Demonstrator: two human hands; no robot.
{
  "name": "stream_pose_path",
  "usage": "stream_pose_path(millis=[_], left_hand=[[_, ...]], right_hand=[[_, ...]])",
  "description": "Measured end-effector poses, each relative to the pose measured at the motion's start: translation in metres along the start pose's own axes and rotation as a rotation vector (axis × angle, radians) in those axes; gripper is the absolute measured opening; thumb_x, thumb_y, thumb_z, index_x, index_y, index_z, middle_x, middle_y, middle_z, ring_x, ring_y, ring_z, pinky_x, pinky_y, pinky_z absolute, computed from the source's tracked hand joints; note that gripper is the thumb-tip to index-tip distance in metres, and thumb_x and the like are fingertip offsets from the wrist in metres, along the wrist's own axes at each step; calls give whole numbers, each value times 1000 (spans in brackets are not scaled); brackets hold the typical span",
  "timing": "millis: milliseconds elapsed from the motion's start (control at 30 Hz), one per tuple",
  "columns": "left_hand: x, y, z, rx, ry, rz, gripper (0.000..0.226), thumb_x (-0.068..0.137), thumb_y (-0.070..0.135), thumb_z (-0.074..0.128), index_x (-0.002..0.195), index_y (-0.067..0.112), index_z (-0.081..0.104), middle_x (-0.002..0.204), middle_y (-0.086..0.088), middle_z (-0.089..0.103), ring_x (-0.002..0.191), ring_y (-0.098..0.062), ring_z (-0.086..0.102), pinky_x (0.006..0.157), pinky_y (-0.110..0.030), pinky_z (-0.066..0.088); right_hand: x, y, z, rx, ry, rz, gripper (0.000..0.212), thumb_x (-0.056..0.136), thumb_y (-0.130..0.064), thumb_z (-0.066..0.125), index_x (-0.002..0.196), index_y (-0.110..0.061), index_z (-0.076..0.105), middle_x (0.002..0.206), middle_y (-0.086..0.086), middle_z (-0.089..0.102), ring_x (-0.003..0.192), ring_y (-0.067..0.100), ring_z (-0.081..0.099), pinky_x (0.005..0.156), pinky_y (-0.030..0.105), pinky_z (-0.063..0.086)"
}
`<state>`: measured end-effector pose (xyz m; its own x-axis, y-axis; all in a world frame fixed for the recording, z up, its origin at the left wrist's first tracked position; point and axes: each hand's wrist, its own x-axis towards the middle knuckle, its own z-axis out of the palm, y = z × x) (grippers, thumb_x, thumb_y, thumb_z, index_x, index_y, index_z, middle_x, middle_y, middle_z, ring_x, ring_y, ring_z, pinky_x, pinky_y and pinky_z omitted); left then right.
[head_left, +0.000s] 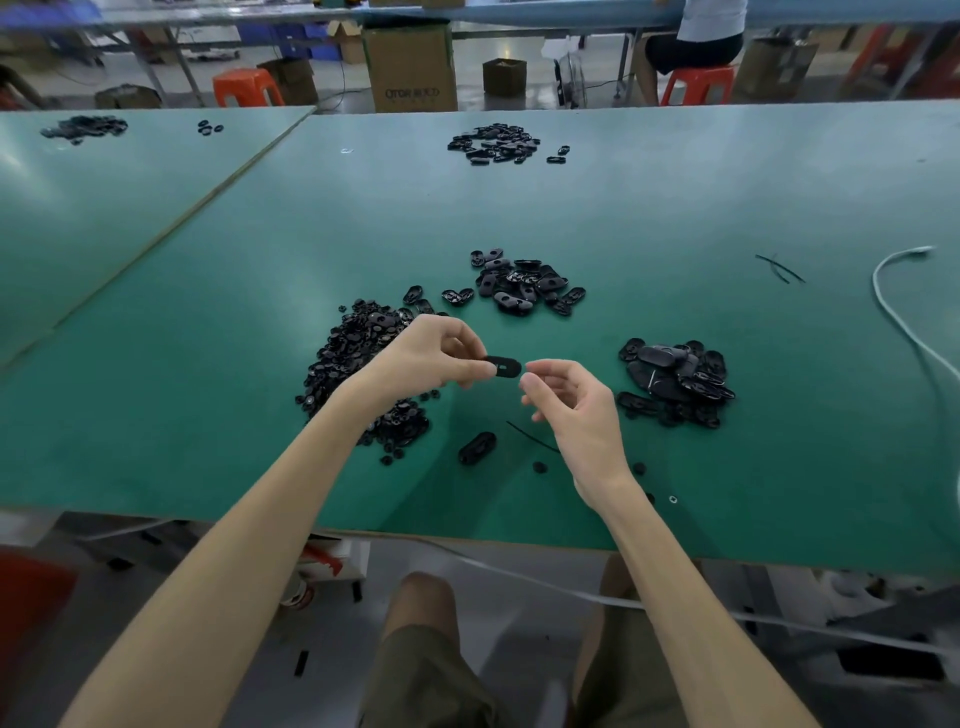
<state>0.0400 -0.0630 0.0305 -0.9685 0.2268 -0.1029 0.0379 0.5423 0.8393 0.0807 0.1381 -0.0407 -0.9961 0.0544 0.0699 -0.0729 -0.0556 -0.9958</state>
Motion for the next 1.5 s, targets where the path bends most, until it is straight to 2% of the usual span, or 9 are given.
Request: stream_pose_path(millis=[300,467,534,767,900,1000,1134,1334,1501], left_hand=[[-2,-1,-7,48,-112,106,17,84,20,85,91,12,73,78,-6,77,69,-13,70,68,-19,54],[3,-18,-21,307,127,36,6,94,16,75,89,19,71,85,0,75,71,-12,71,77,-27,58],[2,-24,-26,412,185,-13,11,95,12,72,89,21,70,87,3,70,74,-9,66,72,-24,54],[0,-35,-18,570,34,-31,15,86,26,83,87,26,68,86,5,60,78,-10,58,68,-30,42],[1,-35,-14,620,66,-30,17,87,26,82,84,27,65,94,5,50,85,-14,53,77,-31,41],[2,-34,-10,514,124,-2,15,92,24,77,87,22,63,93,5,58,85,-16,58,74,-26,43],[-3,-22,7,243,138,26,15,92,25,77,87,20,64,77,2,71,58,-1,61,63,-20,50],[-9,-9,39,-83,189,92,11,91,13,77,87,15,67,71,-1,77,71,-15,72,67,-25,53],[-8,-9,52,-109,201,81,12,91,7,76,88,16,68,74,-2,77,74,-13,74,72,-25,54]], right_hand=[[-2,-4,-1,13,-68,-6,6,95,-11,75,100,-9,72,84,2,77,78,13,72,67,23,55],[-4,-3,0,21,9,-6,3,96,-10,73,97,-8,70,88,8,78,79,14,72,66,23,55],[-4,-3,0,31,38,-4,3,98,-10,71,98,-7,69,90,8,78,80,13,72,67,23,55],[-3,-3,1,52,40,3,2,98,-5,69,98,-5,67,90,13,77,75,13,71,63,24,55],[-2,-4,0,57,49,4,2,98,-4,69,98,-5,67,88,12,77,73,13,70,62,23,55],[-1,-3,0,56,50,5,2,98,-5,70,98,-5,68,86,8,77,73,13,70,62,23,55],[-1,-2,0,56,63,5,3,98,-8,71,98,-6,68,88,10,77,75,13,71,64,24,55],[-1,-2,-1,37,94,-3,6,96,-13,73,95,-11,68,84,4,75,71,10,67,65,20,53],[-2,-1,-2,6,92,-12,6,96,-16,74,93,-13,70,82,2,73,66,9,62,66,19,52]])
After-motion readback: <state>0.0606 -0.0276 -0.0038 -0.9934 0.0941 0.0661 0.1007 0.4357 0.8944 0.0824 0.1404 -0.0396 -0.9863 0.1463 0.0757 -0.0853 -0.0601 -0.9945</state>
